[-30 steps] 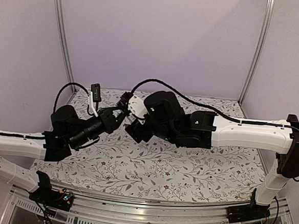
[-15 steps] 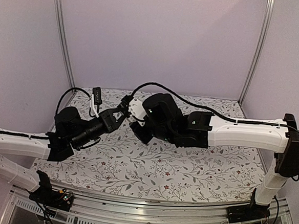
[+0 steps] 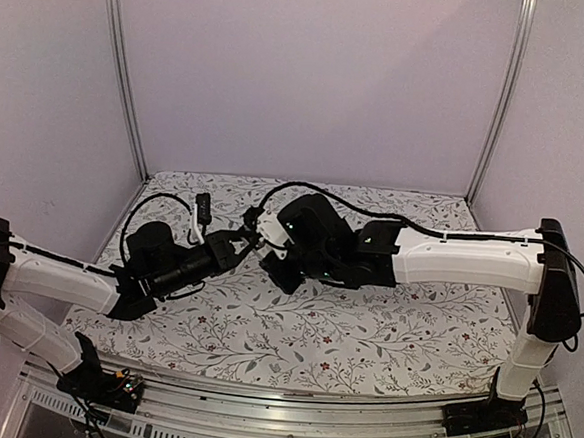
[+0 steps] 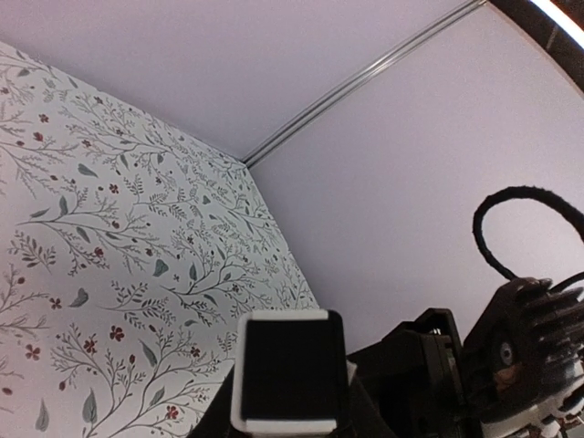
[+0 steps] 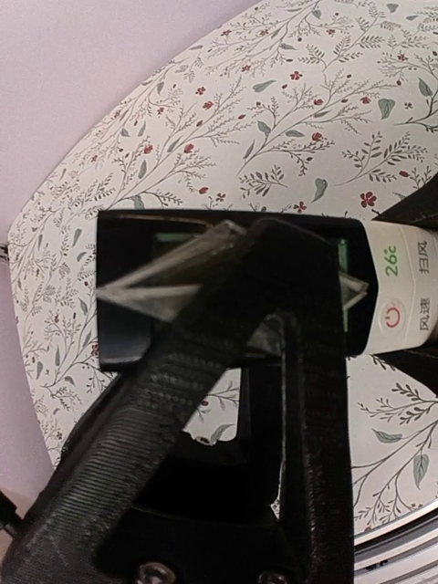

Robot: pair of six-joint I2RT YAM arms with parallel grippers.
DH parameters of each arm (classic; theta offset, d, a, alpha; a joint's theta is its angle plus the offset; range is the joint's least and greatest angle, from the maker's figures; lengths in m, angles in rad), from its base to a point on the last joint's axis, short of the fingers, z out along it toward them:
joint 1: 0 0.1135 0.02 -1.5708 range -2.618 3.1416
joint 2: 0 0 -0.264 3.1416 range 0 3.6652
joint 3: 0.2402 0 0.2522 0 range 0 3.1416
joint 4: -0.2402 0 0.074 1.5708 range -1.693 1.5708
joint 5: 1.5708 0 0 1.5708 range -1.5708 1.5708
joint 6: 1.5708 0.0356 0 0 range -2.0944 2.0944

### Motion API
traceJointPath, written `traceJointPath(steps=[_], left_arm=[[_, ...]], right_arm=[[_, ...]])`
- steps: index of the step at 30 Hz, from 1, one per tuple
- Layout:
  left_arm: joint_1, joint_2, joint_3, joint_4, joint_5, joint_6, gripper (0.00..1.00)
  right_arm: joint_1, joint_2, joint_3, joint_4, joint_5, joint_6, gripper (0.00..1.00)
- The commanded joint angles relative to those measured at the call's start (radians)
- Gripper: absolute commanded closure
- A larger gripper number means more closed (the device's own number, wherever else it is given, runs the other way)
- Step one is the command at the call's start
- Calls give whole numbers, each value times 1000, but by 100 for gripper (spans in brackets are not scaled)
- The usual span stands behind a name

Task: Load the batteries into the remote control
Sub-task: Pass from the left arm to the right

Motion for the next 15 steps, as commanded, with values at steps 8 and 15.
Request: traceJointPath(steps=[8, 15], left_arm=[[71, 231, -86, 58, 105, -214, 100], [85, 352, -88, 125, 170, -302, 100]], right_arm=[[-40, 82, -63, -127, -109, 169, 100], [-50, 107, -83, -148, -167, 202, 100]])
